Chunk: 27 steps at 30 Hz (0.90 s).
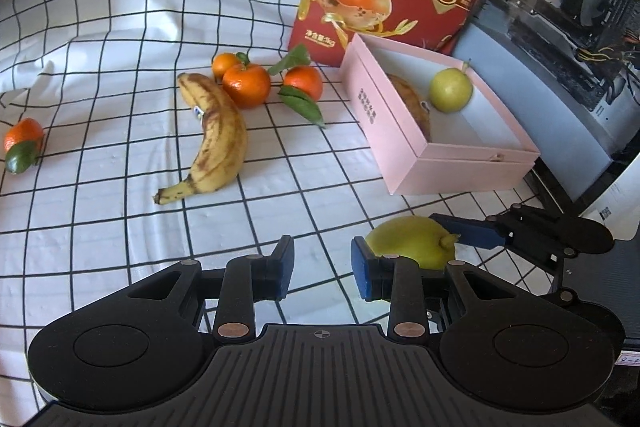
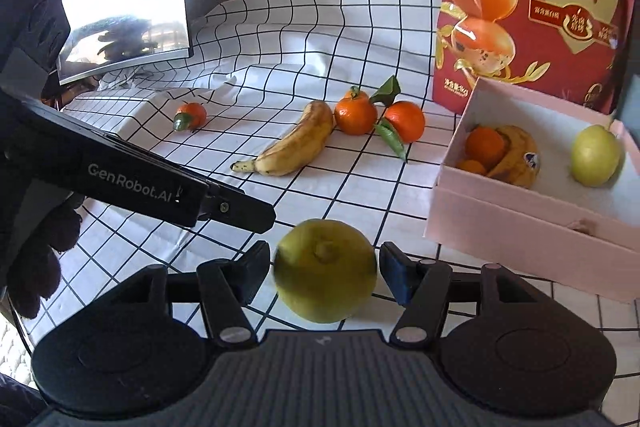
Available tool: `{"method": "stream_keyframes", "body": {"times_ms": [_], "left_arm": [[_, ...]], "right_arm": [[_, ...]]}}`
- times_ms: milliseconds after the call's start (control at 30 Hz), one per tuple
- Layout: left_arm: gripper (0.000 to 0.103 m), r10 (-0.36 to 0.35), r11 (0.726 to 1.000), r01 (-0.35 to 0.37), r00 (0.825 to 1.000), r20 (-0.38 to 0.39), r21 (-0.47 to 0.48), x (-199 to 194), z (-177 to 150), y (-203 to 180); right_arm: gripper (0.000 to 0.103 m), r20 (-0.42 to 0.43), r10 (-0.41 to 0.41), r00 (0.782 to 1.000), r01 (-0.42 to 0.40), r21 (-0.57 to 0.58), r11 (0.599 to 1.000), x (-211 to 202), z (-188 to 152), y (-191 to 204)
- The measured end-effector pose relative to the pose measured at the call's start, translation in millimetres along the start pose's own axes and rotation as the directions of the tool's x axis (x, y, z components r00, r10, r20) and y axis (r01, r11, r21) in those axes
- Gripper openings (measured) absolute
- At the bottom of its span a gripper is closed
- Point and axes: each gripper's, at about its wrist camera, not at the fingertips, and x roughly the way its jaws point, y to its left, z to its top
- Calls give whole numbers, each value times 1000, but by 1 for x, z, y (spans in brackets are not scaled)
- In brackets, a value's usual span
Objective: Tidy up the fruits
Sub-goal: 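Lift the second green pear with the right gripper toward the box, then grasp the leafy tangerine with the left gripper while the right gripper holds the pear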
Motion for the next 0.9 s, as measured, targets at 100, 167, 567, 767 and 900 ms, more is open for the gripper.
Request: {"method": "stream_keyframes", "body": {"times_ms": [100, 167, 567, 767, 900], "left_arm": [[35, 7, 1000, -7, 1000, 6, 4, -1, 0, 3], [35, 46, 999, -46, 999, 27, 3, -5, 3, 11], [35, 501, 849, -455, 854, 137, -269, -22, 59, 165], [44, 462, 846, -417, 884, 67, -334, -6, 68, 203], [47, 421, 865, -383, 906, 53, -324, 2, 71, 200]], "right_arm": [[61, 1, -3, 1000, 3, -7, 1000, -1, 0, 0], [62, -3, -3, 1000, 3, -15, 1000, -1, -1, 2], [72, 11, -83, 996, 84, -72, 994, -20, -7, 16], [72, -3, -96, 995, 95, -49, 994, -23, -13, 12], [72, -10, -99, 995, 99, -42, 994, -24, -16, 10]]}}
